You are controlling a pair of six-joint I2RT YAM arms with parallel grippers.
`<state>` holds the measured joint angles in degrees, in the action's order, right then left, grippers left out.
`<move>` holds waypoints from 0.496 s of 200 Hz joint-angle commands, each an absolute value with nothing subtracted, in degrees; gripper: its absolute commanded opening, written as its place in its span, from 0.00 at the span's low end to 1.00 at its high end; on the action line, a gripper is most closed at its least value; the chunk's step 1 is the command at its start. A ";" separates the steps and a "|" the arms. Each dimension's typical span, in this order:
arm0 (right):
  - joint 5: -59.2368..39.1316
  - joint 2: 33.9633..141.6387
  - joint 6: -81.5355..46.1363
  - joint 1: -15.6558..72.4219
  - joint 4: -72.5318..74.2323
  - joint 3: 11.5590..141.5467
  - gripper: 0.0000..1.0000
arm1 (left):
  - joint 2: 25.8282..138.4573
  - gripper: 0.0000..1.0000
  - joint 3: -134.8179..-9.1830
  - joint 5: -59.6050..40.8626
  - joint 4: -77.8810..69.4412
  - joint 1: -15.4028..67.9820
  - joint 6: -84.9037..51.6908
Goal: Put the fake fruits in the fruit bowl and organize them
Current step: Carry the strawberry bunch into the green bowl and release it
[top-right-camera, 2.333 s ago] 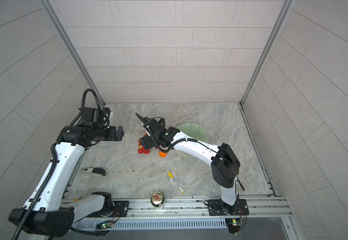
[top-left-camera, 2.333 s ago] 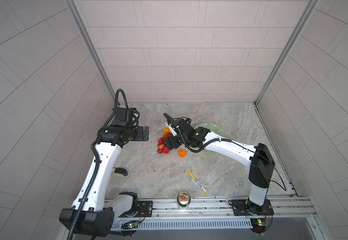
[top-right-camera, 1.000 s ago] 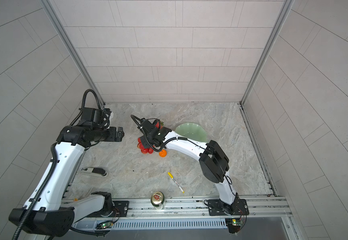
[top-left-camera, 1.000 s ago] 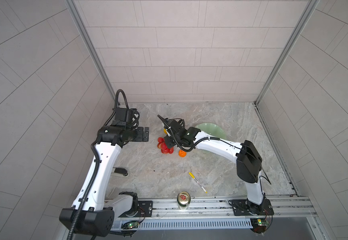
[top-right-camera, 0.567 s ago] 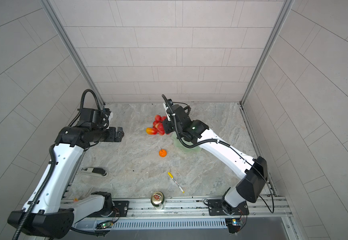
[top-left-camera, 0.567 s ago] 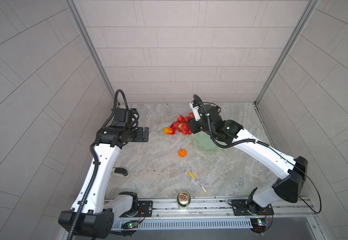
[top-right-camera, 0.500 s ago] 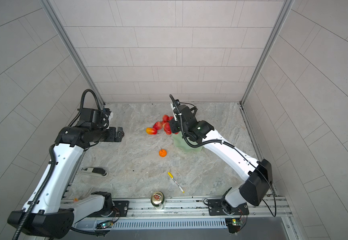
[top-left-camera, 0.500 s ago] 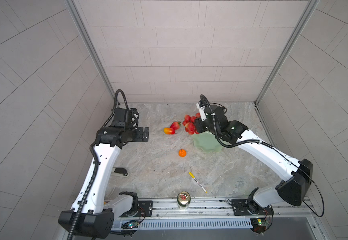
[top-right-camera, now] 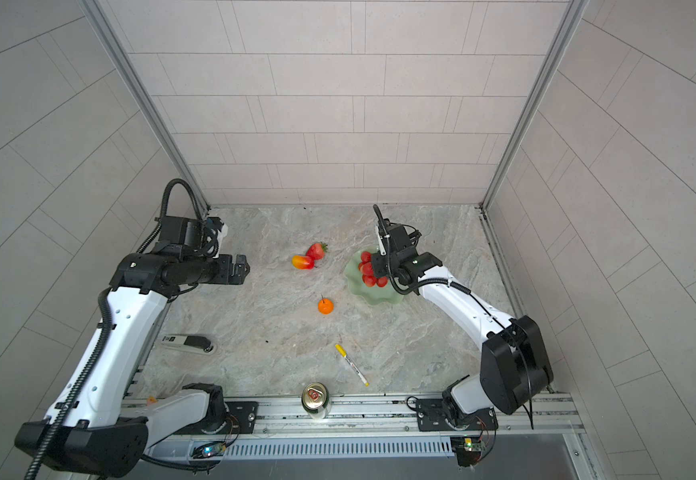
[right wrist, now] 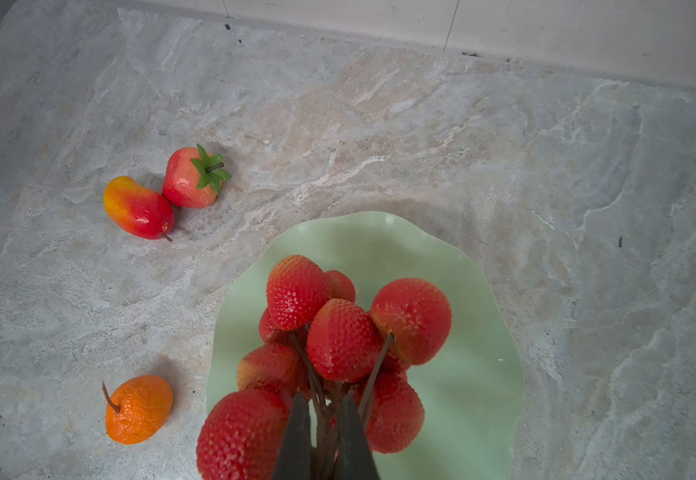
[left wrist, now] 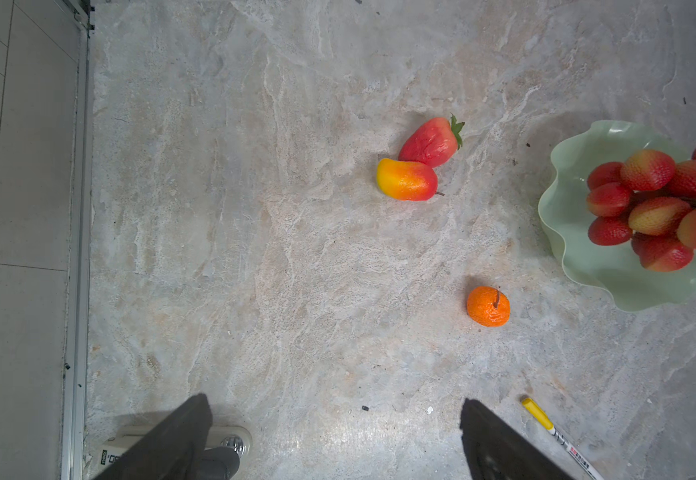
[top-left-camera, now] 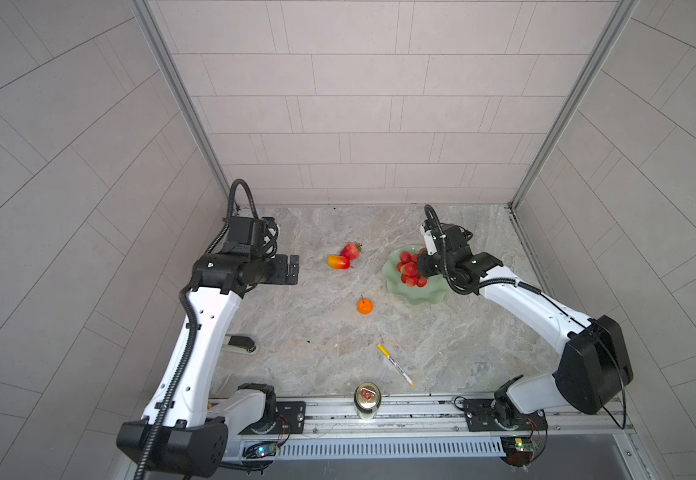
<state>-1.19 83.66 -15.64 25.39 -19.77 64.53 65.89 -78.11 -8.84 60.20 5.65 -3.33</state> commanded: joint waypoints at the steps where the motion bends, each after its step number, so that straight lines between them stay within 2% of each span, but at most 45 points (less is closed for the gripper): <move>1: -0.17 85.87 -16.25 25.56 -15.81 63.83 0.00 | 65.18 1.00 -78.54 -9.22 61.52 5.77 -2.72; 59: -0.31 89.45 -18.19 27.27 -14.15 61.82 0.00 | 65.04 1.00 -78.22 -9.21 61.52 5.91 -2.59; 80: 0.96 89.99 -18.67 28.44 -14.55 60.91 0.13 | 65.13 1.00 -78.32 -9.33 61.48 5.66 -2.55; 99: 1.86 89.69 -18.90 28.72 -16.02 61.13 0.33 | 65.26 1.00 -78.37 -9.36 61.52 5.78 -2.50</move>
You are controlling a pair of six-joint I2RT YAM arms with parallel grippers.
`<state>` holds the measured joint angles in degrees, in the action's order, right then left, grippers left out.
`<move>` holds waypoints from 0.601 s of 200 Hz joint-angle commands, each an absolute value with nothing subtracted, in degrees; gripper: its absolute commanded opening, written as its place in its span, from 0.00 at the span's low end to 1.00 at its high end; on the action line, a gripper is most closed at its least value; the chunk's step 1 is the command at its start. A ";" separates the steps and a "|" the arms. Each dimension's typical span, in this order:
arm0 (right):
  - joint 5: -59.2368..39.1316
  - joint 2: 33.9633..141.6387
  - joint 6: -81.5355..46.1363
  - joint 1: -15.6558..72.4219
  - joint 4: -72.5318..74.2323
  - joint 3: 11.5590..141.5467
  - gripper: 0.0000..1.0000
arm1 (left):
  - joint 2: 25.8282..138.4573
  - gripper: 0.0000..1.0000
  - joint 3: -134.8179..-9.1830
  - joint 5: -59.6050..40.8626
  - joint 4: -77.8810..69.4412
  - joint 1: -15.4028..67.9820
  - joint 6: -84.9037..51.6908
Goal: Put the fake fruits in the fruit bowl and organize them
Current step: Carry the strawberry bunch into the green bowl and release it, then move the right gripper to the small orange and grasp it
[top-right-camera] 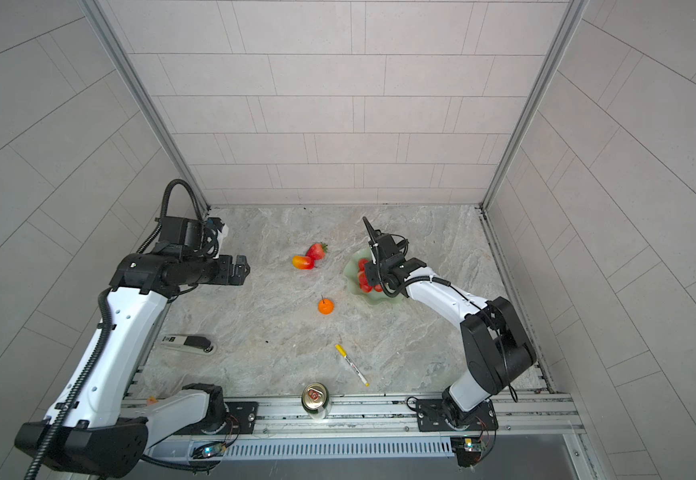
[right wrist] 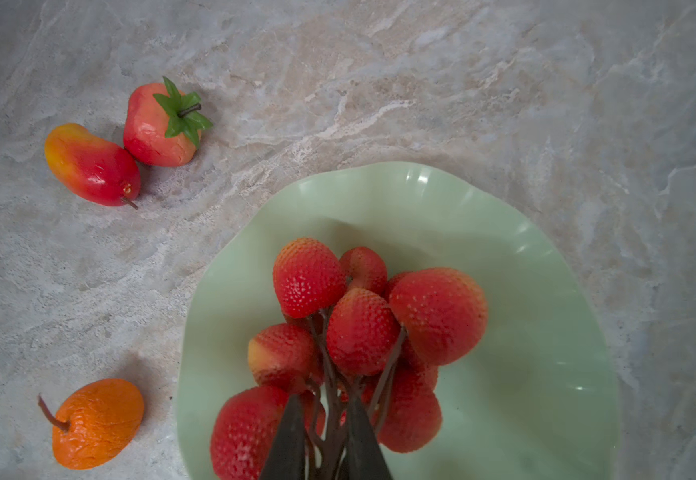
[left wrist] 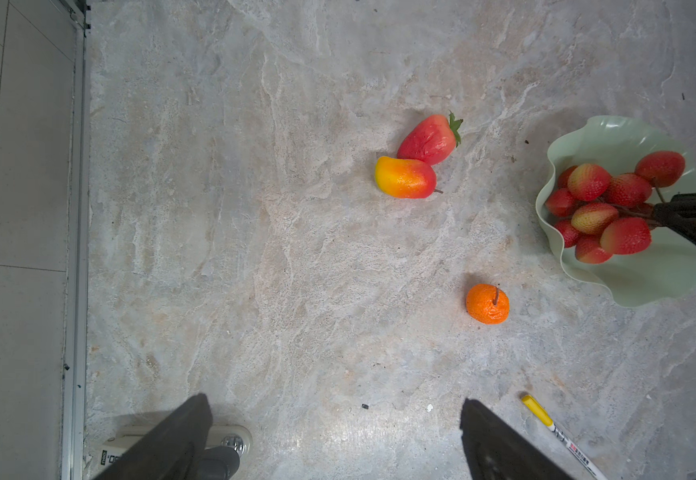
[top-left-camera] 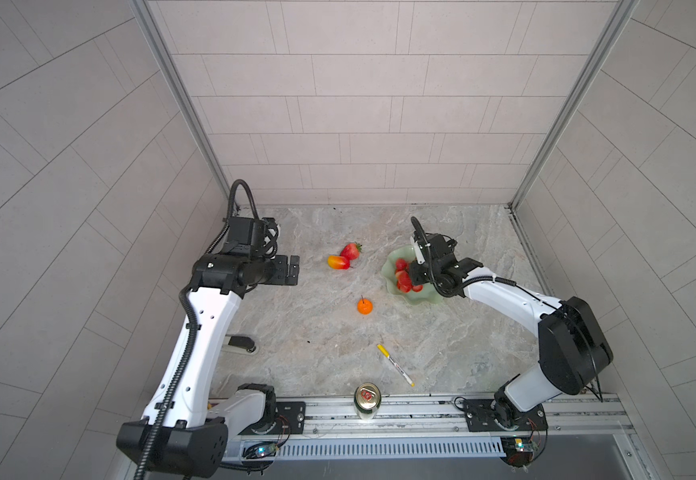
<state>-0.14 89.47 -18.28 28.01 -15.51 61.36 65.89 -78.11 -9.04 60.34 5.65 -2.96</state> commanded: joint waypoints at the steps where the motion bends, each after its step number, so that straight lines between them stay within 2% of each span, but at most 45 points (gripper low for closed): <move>1: 1.94 89.48 -18.90 28.73 -16.10 61.13 0.34 | 65.24 1.00 -78.34 -9.43 61.52 5.79 -2.52; 27: 2.99 86.39 -17.76 29.12 -18.64 62.54 0.67 | 65.47 1.00 -78.40 -9.66 61.44 5.80 -2.45; 51: 4.04 83.39 -15.67 29.75 -22.97 66.14 0.87 | 65.74 1.00 -78.57 -10.02 61.44 5.79 -2.42; 57: 4.33 82.70 -15.19 30.02 -23.99 67.15 0.99 | 65.87 1.00 -78.57 -10.12 61.44 5.82 -2.46; 92: 3.11 78.85 -11.82 32.99 -28.14 71.62 1.00 | 65.74 1.00 -78.87 -10.11 61.57 5.81 -2.37; 120: -0.57 78.73 -10.19 39.25 -27.42 73.08 1.00 | 65.74 1.00 -78.95 -10.24 61.70 5.81 -2.37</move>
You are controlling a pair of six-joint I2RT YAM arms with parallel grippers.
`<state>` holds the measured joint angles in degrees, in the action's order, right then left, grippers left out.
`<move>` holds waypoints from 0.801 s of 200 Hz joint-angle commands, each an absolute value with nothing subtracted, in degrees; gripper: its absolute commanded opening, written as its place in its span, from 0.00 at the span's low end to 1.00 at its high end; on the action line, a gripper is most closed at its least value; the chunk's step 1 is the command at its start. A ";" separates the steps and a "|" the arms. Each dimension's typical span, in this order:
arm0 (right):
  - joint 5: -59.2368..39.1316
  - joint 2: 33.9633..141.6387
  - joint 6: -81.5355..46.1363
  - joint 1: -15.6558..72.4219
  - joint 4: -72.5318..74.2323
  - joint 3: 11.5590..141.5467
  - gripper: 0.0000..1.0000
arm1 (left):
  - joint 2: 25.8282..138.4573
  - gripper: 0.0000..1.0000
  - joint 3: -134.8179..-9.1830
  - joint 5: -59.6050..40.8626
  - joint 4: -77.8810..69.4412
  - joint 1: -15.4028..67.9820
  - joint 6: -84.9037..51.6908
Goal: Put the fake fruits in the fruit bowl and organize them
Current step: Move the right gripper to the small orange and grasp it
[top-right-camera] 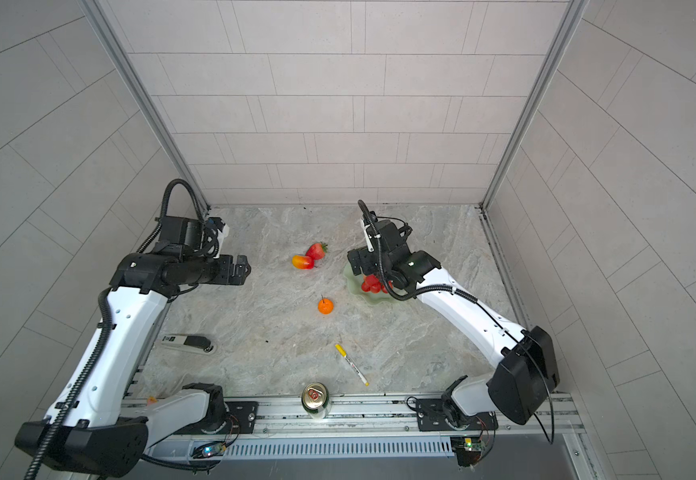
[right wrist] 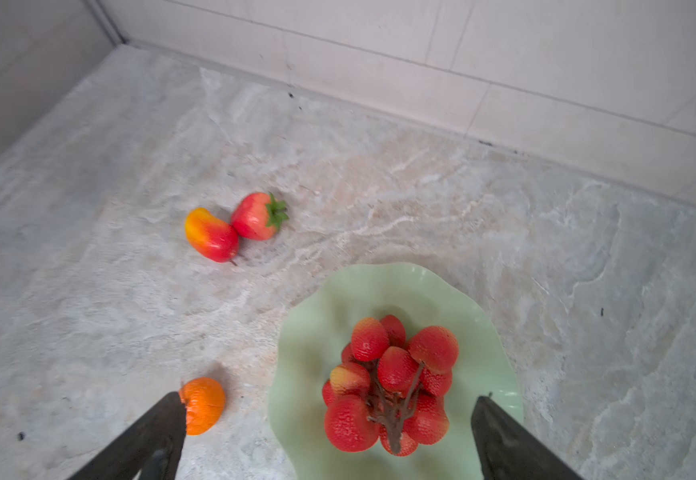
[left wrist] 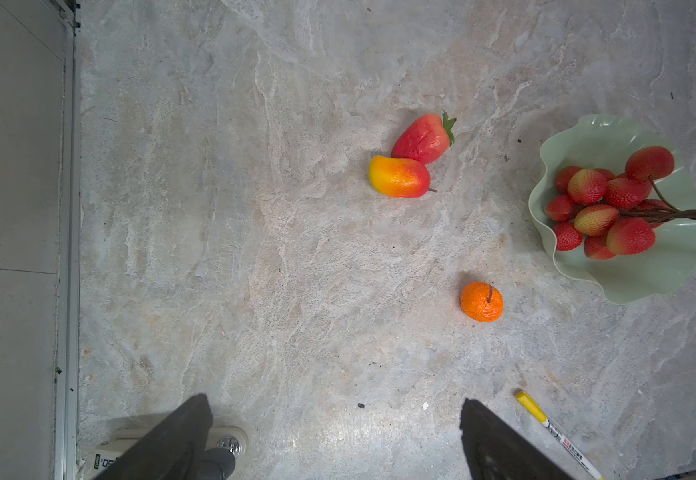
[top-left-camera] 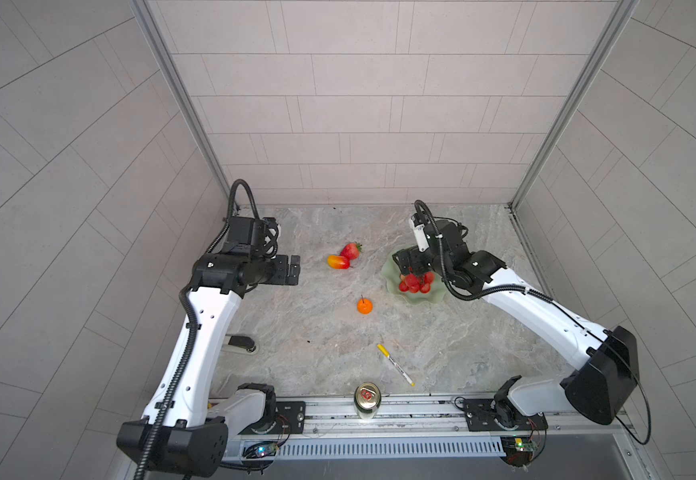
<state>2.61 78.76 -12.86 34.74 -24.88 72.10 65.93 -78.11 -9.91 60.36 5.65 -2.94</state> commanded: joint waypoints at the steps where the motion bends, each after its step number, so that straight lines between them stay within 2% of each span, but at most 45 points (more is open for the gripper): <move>1: -0.77 78.83 -10.19 39.53 -27.38 73.10 1.00 | 65.79 1.00 -78.94 -10.22 61.70 5.85 -2.37; 40: -3.12 89.27 -12.32 48.05 -25.45 75.32 1.00 | 65.83 1.00 -78.77 -10.22 61.61 5.87 -2.28; 104: -2.46 105.97 -17.98 50.80 -25.03 80.11 0.99 | 64.53 1.00 -77.83 -9.54 61.35 5.80 -2.07; 143: -3.21 110.16 -20.01 50.98 -24.76 80.08 0.86 | 64.53 1.00 -77.47 -9.60 61.08 5.84 -2.07; 160: -1.95 111.41 -20.86 51.02 -24.89 80.02 0.73 | 64.58 1.00 -77.54 -9.65 61.08 5.88 -2.09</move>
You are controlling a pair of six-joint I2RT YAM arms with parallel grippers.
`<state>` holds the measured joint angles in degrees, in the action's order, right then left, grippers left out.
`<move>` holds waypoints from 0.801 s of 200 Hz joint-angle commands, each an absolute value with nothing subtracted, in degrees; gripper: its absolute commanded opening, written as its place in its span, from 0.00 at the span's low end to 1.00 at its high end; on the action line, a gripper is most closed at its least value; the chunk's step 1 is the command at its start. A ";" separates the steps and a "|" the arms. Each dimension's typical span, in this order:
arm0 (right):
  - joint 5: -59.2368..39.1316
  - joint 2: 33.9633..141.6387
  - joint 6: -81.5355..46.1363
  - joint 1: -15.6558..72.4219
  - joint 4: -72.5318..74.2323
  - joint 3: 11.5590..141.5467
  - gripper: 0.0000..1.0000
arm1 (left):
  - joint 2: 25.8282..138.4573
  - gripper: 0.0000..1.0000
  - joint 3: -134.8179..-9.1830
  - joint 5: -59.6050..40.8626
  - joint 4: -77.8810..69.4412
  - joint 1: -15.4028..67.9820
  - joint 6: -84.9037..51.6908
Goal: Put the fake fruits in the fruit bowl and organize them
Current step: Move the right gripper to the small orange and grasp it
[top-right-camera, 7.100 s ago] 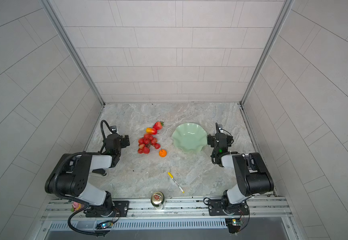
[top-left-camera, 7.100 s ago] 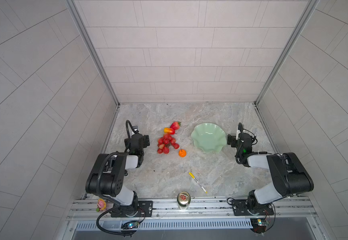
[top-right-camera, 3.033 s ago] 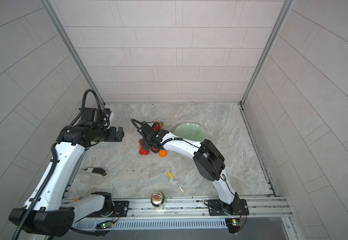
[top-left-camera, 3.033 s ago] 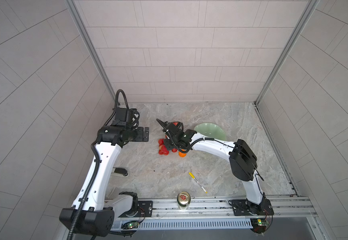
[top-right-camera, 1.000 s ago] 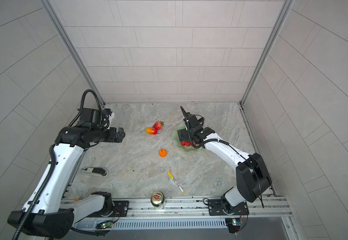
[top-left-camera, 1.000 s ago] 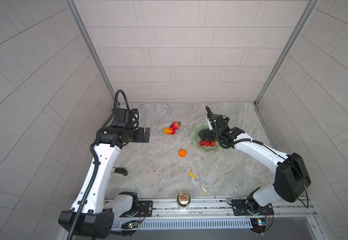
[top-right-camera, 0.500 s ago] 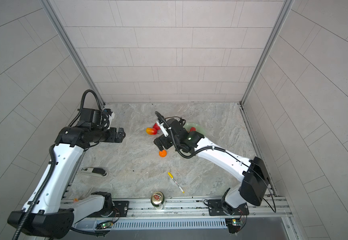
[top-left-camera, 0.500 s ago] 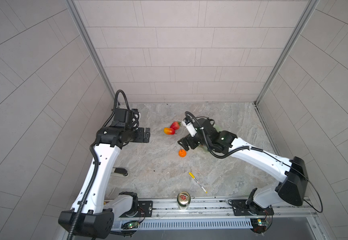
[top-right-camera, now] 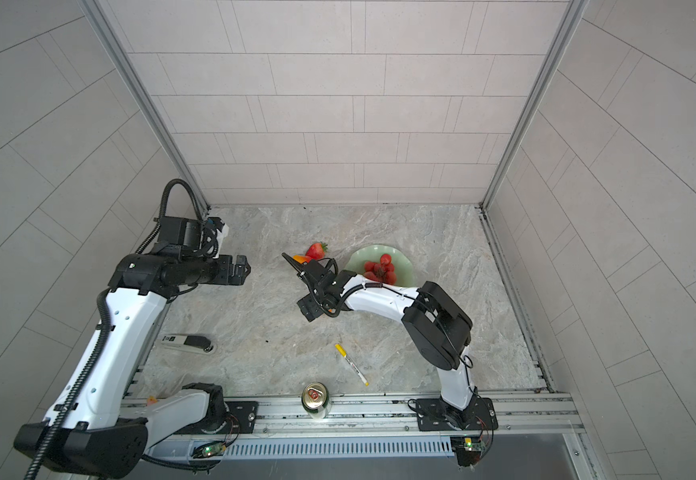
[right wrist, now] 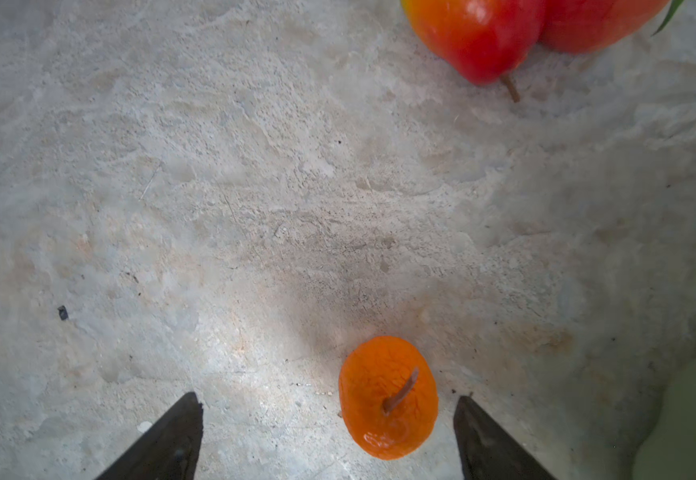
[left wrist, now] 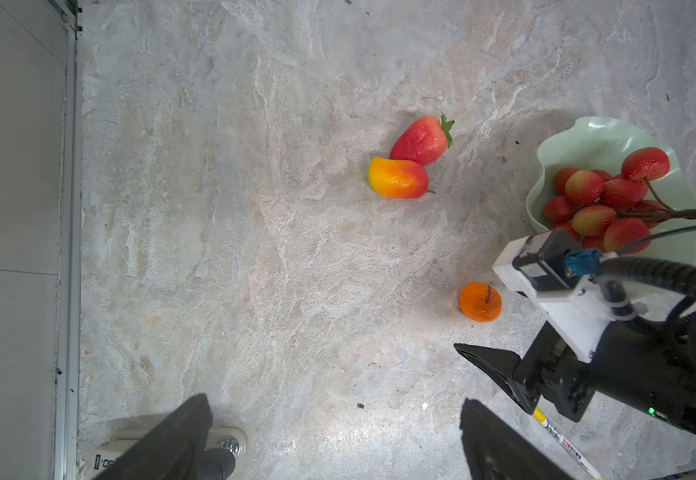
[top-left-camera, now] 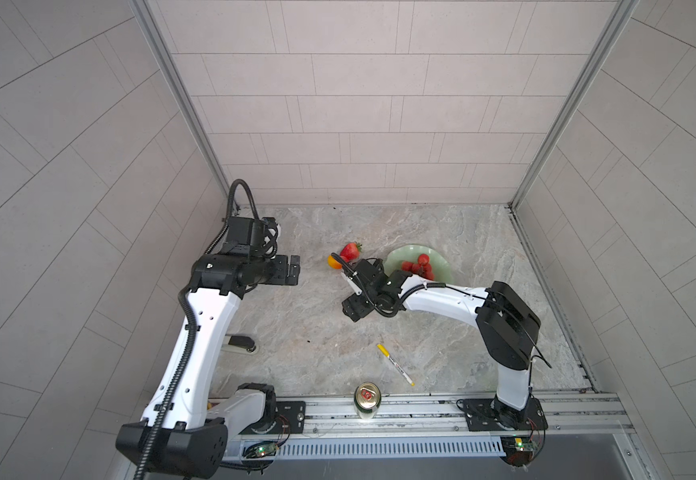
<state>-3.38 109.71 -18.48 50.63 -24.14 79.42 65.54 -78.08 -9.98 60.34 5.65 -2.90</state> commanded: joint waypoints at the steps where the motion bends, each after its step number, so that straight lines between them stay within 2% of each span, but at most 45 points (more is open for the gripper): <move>1: -1.85 111.51 -20.89 51.00 -24.93 80.00 0.72 | 64.54 1.00 -77.57 -9.61 61.08 5.89 -2.10; 15: -0.51 112.51 -21.18 51.06 -25.51 80.39 0.65 | 64.52 1.00 -77.57 -9.53 61.08 5.89 -2.06; 113: 3.84 114.87 -20.98 51.50 -27.13 81.32 0.65 | 63.86 1.00 -76.90 -9.43 60.91 5.90 -2.06; 127: 4.04 114.80 -20.92 51.50 -27.27 81.30 0.57 | 63.87 1.00 -76.82 -9.61 60.87 5.85 -2.08; 160: 4.69 114.61 -20.33 51.50 -27.93 81.56 0.48 | 63.63 1.00 -76.72 -9.53 60.84 5.90 -2.10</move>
<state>2.94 114.48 -20.51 51.11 -26.15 80.77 64.84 -77.54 -9.96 60.31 5.65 -2.90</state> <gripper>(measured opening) 0.510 0.996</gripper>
